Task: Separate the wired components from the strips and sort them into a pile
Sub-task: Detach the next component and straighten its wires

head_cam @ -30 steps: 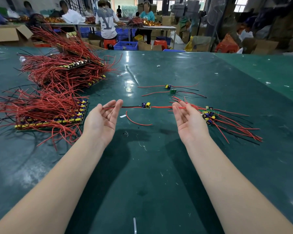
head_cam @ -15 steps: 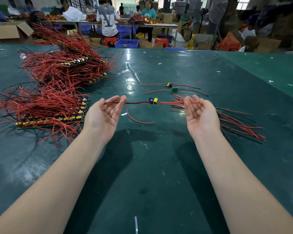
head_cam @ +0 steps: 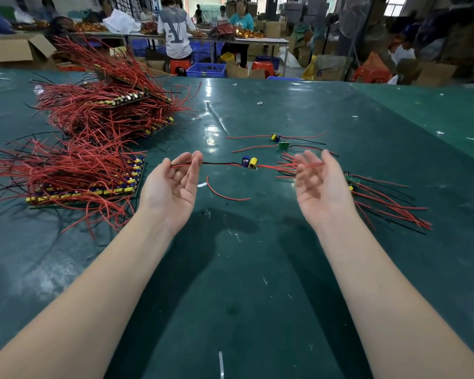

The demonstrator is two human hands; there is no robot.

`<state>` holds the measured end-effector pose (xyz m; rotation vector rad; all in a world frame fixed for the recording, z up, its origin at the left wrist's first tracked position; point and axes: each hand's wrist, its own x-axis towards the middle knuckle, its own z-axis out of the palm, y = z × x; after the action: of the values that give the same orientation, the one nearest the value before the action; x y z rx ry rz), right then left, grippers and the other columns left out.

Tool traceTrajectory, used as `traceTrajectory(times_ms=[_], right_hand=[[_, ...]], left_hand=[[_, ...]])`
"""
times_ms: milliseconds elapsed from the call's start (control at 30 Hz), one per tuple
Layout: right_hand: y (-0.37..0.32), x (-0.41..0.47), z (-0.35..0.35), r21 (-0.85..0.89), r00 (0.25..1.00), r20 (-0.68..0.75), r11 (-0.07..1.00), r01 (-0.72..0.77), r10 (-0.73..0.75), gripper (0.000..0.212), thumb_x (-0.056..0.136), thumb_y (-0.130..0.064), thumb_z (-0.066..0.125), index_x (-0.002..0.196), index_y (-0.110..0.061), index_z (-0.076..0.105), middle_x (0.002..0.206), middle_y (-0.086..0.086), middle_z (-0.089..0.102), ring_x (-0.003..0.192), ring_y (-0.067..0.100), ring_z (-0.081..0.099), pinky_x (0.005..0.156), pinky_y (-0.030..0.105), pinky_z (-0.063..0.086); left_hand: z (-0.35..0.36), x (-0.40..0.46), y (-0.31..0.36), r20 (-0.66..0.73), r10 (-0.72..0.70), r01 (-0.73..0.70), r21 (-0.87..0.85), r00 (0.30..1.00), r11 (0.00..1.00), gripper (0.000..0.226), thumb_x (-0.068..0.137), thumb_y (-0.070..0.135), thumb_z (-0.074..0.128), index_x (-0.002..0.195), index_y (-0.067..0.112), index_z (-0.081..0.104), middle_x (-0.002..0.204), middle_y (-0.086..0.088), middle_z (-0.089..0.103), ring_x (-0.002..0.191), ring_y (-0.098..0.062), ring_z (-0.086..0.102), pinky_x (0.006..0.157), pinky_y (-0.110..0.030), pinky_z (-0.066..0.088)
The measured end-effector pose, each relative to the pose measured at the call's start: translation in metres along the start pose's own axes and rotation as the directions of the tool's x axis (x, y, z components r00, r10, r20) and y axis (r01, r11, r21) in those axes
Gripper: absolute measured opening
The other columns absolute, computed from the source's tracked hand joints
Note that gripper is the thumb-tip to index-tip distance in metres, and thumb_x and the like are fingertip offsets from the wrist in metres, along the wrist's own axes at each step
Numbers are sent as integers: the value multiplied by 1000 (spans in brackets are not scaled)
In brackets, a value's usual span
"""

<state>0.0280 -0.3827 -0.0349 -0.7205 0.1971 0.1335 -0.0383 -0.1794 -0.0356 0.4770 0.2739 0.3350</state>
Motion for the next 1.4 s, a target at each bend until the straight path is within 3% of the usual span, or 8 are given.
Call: traceTrajectory(times_ms=[167,400,633,800,1000,1200,1300,1400], right_hand=[[20,-10,7,-281,946,155,931,-234,285,62,75,-46,75,114,1,60,96,16,72,57,12,65,48,18,51],[23,-16,13,-277,942,235,945,-173,241,16,88,-13,67,77,-2,72,77,14,73,61,14,70,53,17,54],[-24,5,-9,-8,985,-133,994,107,-107,16,92,-10,64,78,-4,58,62,8,67,55,14,67,52,20,54],[-32,9,-20,199,969,-246,976,89,-38,20,95,-5,57,112,3,54,103,19,59,89,28,70,61,28,60],[-32,7,-14,326,954,-296,935,142,-41,31,96,13,36,121,2,49,90,18,57,70,32,69,55,34,60],[-31,6,-15,300,953,-302,947,114,-19,36,99,7,31,133,5,43,91,17,59,77,29,69,50,31,57],[-28,6,-11,290,961,-275,953,84,-1,33,101,2,32,131,8,43,93,17,60,78,30,69,51,31,57],[-22,2,-6,257,974,-218,966,4,54,27,101,-1,34,122,10,48,98,19,65,67,29,71,53,29,58]], left_hand=[[2,-3,-3,16,-48,49,-56,999,997,41,106,20,33,85,-3,59,76,-16,71,69,-20,73,57,-19,56],[3,-3,-10,66,-125,121,54,990,991,44,106,27,33,95,-4,61,90,-18,72,77,-21,73,63,-21,57],[0,-4,-9,67,-216,201,180,974,963,35,99,22,48,121,-5,54,112,-23,68,95,-27,71,71,-26,59],[-1,-3,-5,0,-208,202,246,978,948,28,97,11,45,115,-6,58,106,-21,70,89,-26,72,77,-26,59],[5,2,7,-44,128,-96,432,991,897,26,94,-7,35,87,-2,60,85,-16,66,68,-17,69,67,-20,58],[-13,12,51,105,534,-310,898,839,311,31,87,-4,38,96,10,64,93,-6,69,77,-15,66,68,-24,56],[-30,13,71,251,617,-97,957,746,-272,29,83,8,49,98,21,70,102,-2,68,98,-24,60,86,-35,49],[-37,16,76,173,527,170,825,832,-539,25,84,18,61,107,22,68,119,-13,56,116,-35,46,97,-44,41]])
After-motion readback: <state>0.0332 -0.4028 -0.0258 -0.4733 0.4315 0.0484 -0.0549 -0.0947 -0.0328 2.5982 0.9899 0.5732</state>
